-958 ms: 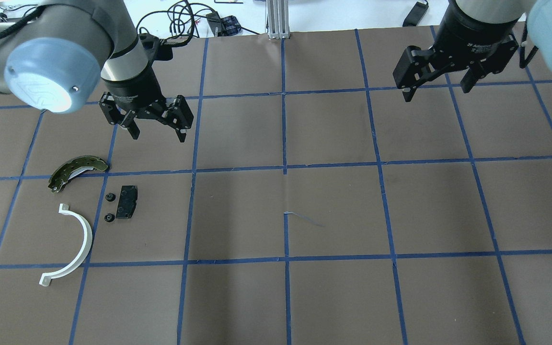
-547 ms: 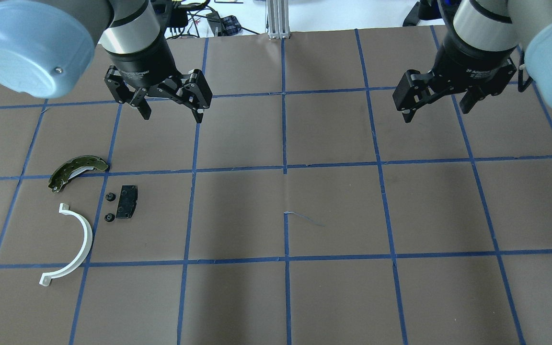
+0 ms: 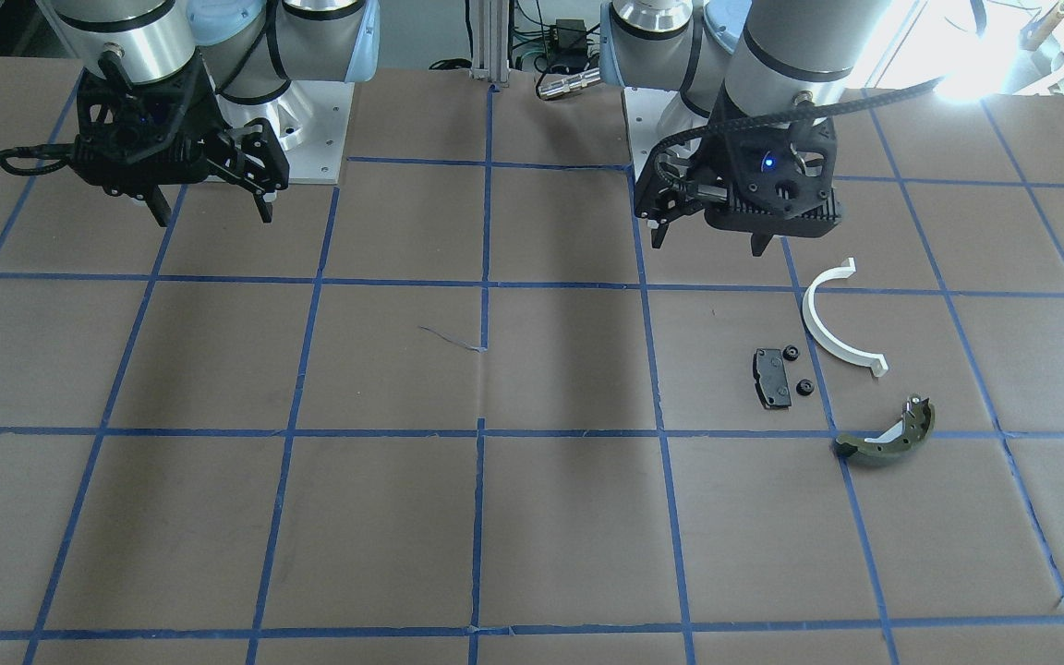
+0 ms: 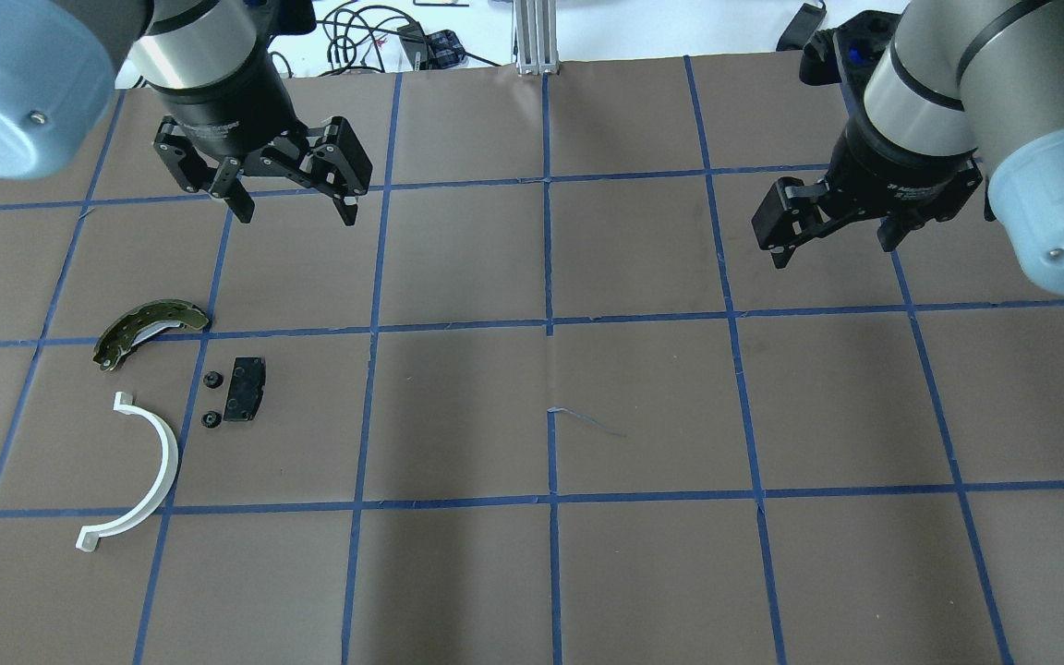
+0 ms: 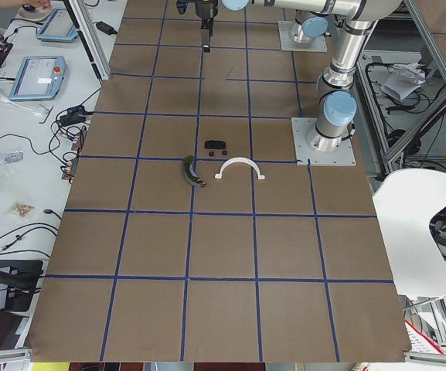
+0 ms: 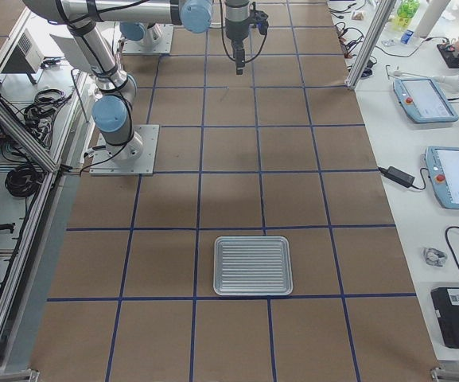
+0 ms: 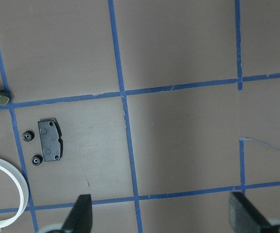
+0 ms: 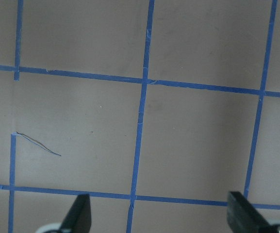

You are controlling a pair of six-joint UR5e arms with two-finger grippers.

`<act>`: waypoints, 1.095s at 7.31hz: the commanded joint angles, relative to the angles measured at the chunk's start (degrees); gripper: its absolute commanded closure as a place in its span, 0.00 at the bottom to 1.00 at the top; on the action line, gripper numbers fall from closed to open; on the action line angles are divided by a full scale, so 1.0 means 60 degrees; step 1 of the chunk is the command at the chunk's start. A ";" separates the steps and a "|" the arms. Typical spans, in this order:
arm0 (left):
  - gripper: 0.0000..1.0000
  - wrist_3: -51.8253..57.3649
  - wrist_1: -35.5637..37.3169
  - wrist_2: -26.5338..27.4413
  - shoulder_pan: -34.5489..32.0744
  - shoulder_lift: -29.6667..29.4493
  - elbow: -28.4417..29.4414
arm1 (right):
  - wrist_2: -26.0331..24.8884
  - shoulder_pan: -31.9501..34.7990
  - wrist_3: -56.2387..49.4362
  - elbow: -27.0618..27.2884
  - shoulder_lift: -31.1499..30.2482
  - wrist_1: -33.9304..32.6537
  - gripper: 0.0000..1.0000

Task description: Place bearing gear from tray to pile

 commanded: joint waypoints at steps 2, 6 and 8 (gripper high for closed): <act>0.00 0.0443 -0.0052 -0.0045 0.0123 0.0051 -0.0165 | 0.0058 -0.0010 0.0044 0.0012 0.0019 -0.0188 0.00; 0.00 0.0652 -0.0066 0.0013 0.0138 0.0109 -0.0225 | 0.0132 -0.0084 0.0044 -0.0994 0.0572 -0.0100 0.00; 0.00 0.0666 -0.0066 0.0013 0.0152 0.0109 -0.0225 | 0.0132 -0.0083 0.0044 -0.1438 0.0795 0.0325 0.00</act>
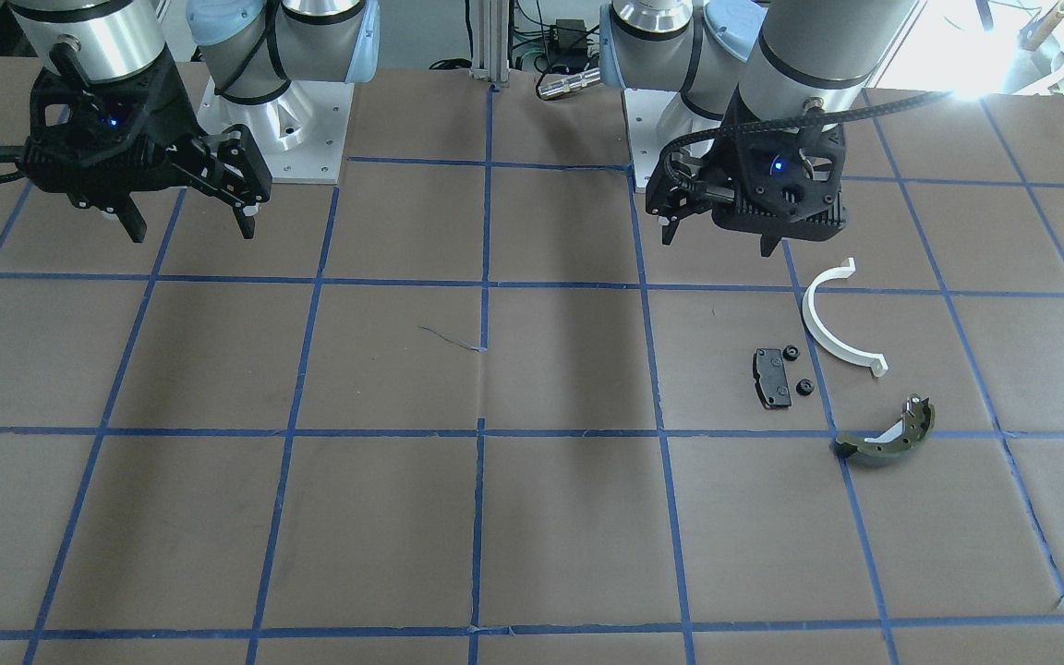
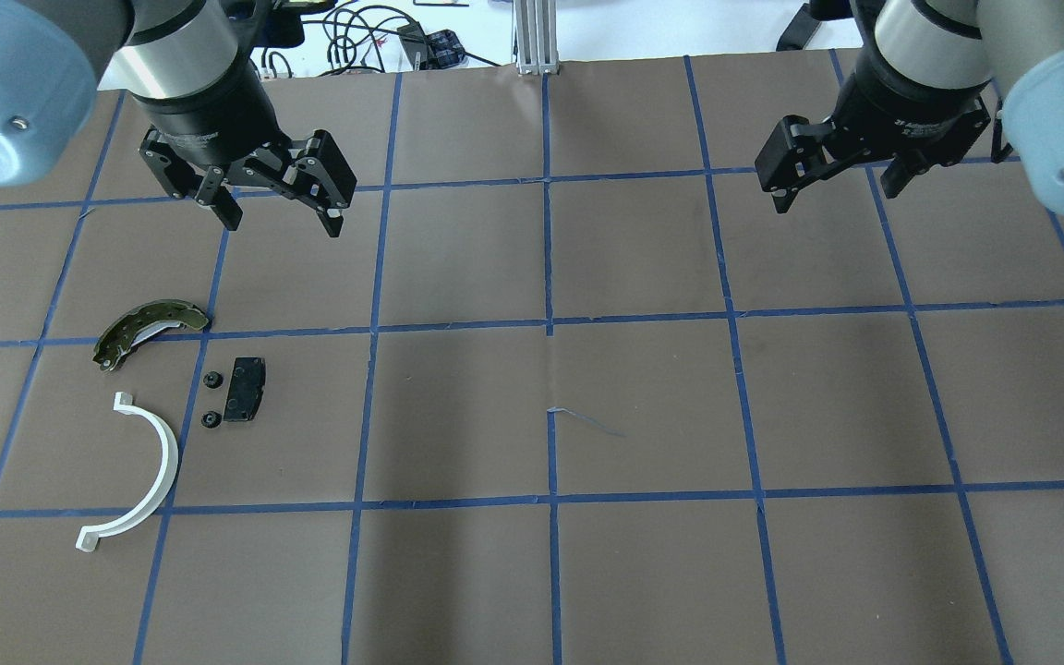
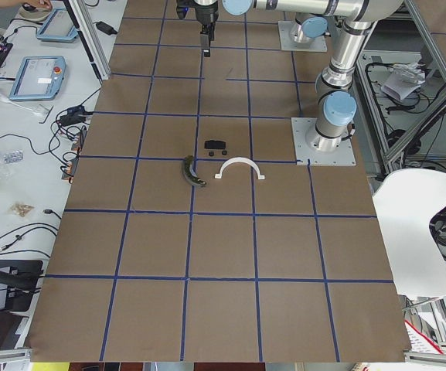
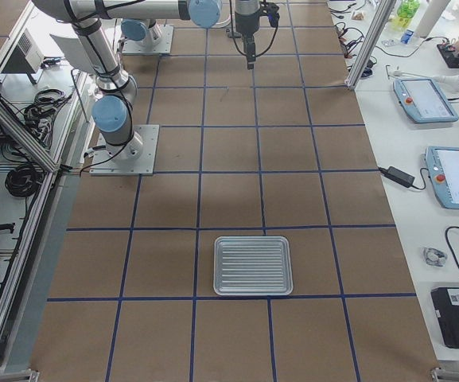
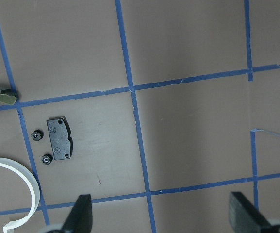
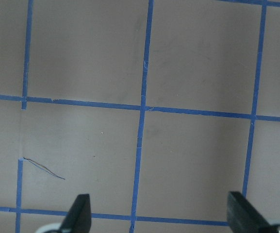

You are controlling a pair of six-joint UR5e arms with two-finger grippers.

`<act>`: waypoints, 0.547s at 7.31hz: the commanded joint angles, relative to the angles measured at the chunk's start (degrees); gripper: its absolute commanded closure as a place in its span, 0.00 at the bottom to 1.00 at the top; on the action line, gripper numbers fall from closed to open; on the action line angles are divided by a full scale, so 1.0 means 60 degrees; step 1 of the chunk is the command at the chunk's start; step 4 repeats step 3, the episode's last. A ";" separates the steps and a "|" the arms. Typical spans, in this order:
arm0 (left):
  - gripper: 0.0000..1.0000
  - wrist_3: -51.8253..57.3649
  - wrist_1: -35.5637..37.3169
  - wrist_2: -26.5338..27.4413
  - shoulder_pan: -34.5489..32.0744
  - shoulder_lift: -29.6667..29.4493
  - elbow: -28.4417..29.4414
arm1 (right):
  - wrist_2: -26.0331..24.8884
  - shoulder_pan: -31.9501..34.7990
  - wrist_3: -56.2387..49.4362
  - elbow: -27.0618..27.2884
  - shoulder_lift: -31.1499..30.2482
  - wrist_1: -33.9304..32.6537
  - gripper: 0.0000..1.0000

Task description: Place bearing gear from tray to pile

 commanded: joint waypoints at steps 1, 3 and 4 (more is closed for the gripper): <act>0.00 0.0052 -0.0002 0.0019 0.0020 0.0019 -0.0004 | 0.0001 0.0004 0.0000 -0.0243 0.0143 0.0229 0.00; 0.00 0.0053 -0.0002 0.0020 0.0020 0.0005 -0.0004 | 0.0001 0.0004 0.0000 -0.0227 0.0143 0.0230 0.00; 0.00 0.0053 -0.0002 0.0020 0.0020 0.0005 -0.0004 | 0.0001 0.0004 0.0000 -0.0227 0.0143 0.0230 0.00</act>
